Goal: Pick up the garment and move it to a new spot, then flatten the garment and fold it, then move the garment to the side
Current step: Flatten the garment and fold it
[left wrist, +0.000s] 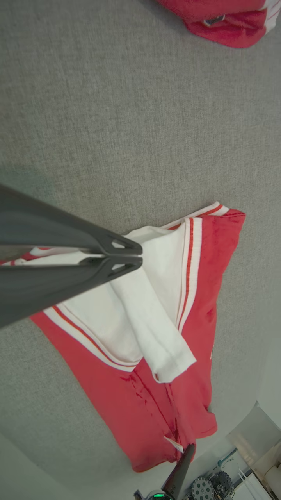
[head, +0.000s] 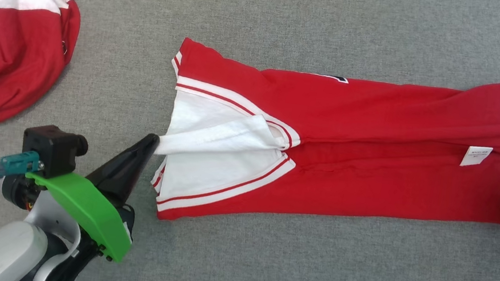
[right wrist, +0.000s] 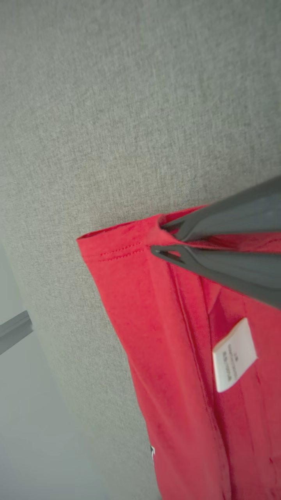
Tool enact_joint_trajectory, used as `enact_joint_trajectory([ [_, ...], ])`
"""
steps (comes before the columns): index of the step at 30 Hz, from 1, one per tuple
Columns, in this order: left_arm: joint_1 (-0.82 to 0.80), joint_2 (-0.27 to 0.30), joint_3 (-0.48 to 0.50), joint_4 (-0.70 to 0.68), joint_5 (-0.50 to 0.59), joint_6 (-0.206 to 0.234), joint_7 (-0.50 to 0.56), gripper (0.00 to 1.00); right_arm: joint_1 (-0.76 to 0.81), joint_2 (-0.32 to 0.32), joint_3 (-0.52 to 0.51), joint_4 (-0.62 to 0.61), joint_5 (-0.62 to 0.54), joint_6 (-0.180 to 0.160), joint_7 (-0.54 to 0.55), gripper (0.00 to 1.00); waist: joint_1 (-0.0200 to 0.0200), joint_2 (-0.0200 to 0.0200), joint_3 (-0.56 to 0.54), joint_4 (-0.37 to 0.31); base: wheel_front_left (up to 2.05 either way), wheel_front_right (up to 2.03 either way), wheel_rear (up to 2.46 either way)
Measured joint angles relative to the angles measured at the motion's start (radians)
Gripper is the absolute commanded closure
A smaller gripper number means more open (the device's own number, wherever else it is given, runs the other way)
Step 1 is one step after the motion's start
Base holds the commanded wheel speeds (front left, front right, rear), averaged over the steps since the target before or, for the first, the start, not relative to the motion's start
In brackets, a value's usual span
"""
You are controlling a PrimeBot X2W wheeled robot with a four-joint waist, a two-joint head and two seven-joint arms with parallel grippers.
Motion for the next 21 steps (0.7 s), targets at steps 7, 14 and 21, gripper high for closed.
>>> enact_joint_trajectory([
  [7,0.012,-0.047,-0.049,0.055,0.045,-0.001,-0.025,1.00,0.028,0.031,-0.025,-0.019,-0.051,0.000,0.053,0.87,0.0000,0.0000,-0.009,0.000,0.00,0.00,0.00],
  [14,0.013,-0.093,-0.076,0.112,0.120,0.013,-0.106,0.00,0.054,0.062,-0.055,-0.040,-0.081,0.000,0.068,0.00,0.0000,0.0000,-0.043,-0.005,0.00,0.00,0.00],
  [21,0.057,-0.146,-0.040,0.171,0.211,0.093,-0.276,0.00,0.145,0.114,-0.109,-0.089,-0.135,0.000,0.035,0.00,0.0000,0.0000,-0.116,-0.011,0.00,0.00,0.00],
])
